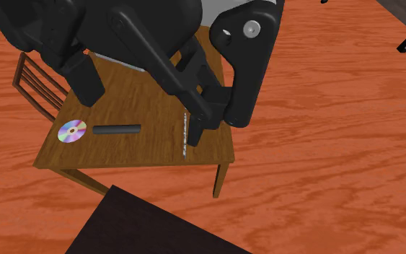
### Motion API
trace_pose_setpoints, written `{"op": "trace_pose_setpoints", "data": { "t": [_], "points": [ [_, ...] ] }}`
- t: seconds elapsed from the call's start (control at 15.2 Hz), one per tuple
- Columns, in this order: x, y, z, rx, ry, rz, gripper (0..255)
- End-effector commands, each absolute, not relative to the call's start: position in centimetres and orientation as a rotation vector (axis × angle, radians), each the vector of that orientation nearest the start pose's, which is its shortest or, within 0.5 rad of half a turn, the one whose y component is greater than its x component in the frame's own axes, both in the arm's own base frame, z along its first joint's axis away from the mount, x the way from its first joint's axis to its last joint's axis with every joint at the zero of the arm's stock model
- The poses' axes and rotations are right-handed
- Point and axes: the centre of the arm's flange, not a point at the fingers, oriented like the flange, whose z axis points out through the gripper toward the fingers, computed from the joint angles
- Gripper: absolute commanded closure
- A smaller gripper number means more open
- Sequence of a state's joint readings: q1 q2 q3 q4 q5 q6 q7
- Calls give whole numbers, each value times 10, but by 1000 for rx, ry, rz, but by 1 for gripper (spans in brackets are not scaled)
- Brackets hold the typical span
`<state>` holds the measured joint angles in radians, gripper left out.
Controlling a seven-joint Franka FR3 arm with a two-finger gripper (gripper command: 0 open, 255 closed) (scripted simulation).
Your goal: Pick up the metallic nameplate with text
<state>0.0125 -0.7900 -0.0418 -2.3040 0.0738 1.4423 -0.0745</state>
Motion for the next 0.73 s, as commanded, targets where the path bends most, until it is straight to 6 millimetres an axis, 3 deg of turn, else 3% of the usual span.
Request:
{"op": "trace_pose_setpoints", "data": {
  "t": [0.0, 0.66],
  "points": [
    [292, -4, 605, -3032, -99, 102, 0],
    [355, 30, 497, -3053, -234, 43, 0]
  ]
}}
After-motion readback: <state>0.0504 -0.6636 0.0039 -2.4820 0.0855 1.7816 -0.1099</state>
